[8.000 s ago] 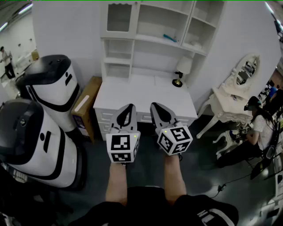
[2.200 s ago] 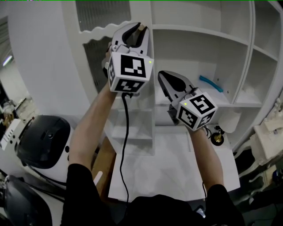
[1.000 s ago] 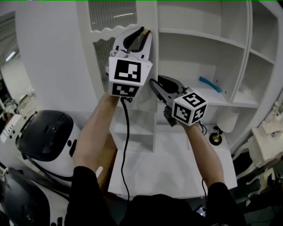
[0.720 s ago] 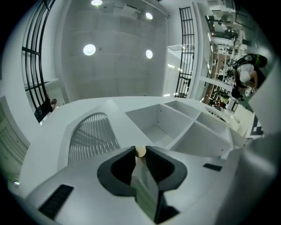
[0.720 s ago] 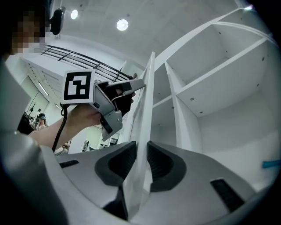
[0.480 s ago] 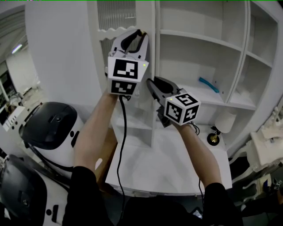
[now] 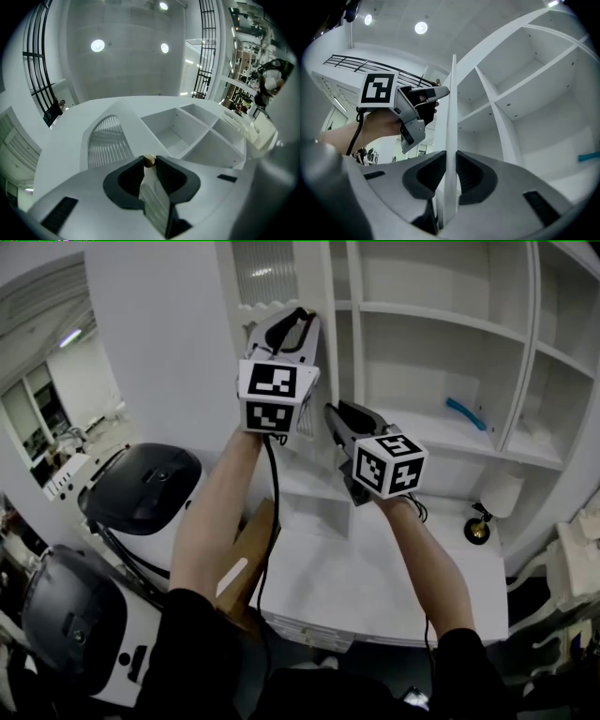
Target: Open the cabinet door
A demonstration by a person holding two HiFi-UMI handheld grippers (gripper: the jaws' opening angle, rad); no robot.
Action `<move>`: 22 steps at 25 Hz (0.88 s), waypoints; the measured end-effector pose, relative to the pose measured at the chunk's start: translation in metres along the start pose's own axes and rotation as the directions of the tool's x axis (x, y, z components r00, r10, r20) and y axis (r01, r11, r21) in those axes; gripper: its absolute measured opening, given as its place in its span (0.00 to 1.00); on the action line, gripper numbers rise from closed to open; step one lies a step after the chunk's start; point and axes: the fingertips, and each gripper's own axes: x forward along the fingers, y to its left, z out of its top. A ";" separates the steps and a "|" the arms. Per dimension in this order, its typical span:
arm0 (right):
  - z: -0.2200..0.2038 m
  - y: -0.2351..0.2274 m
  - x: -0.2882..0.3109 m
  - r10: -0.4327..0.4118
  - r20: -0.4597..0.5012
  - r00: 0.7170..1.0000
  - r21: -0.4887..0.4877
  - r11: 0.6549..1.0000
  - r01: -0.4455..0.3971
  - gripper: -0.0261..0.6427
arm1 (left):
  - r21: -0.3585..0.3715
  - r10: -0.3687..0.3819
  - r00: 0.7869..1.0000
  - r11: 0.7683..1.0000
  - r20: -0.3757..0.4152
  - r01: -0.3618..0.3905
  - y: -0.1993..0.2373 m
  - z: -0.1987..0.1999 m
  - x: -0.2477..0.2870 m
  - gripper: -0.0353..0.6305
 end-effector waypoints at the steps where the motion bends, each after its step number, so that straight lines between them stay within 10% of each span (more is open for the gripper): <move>1: 0.000 0.004 -0.001 -0.003 0.003 1.000 0.002 1.000 0.003 0.16 | -0.004 0.003 1.000 1.000 -0.004 -0.003 0.002 0.001 -0.003 0.19; 8: 0.000 0.026 -0.004 -0.049 0.021 0.999 0.010 0.999 0.049 0.15 | 0.038 0.045 0.992 0.998 -0.118 -0.040 0.012 -0.032 -0.030 0.06; 22: 0.004 0.104 0.003 -0.195 0.128 0.972 -0.032 0.979 0.201 0.15 | -0.115 -0.101 0.989 0.987 0.105 0.113 0.056 -0.020 -0.077 0.06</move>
